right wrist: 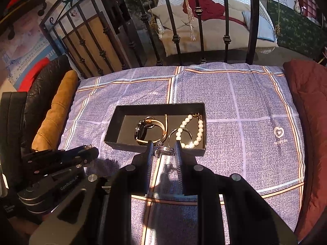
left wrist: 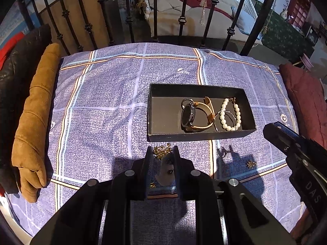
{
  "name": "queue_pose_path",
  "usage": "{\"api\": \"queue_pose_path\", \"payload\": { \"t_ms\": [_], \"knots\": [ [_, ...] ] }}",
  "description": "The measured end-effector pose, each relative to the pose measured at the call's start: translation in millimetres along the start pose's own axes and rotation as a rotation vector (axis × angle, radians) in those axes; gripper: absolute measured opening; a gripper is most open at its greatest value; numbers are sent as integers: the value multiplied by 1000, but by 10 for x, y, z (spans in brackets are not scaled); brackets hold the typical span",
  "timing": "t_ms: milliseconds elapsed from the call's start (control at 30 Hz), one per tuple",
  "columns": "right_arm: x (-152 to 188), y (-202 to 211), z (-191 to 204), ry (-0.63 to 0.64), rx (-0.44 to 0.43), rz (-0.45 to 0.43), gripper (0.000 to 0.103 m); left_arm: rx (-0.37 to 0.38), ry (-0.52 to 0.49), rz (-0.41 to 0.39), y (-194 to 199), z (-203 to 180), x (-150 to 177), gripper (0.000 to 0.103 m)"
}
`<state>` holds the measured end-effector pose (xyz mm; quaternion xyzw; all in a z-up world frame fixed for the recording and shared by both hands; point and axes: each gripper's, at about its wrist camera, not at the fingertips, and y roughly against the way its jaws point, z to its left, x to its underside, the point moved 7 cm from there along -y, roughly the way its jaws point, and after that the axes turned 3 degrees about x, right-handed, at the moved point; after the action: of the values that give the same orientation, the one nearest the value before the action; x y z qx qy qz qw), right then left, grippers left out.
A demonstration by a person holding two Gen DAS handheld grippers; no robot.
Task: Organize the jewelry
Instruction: 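Drop the silver ring into the box with the right tool while the left drops a brooch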
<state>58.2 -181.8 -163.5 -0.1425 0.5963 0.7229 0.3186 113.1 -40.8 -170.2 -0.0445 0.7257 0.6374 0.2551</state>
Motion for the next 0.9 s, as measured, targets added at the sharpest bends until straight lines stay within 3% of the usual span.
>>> {"api": "queue_pose_path", "payload": {
  "t_ms": [900],
  "knots": [
    [-344,-75,-88,-3,12,-55,22,-13,-77,-66,-26,-155,-499,18]
  ]
}}
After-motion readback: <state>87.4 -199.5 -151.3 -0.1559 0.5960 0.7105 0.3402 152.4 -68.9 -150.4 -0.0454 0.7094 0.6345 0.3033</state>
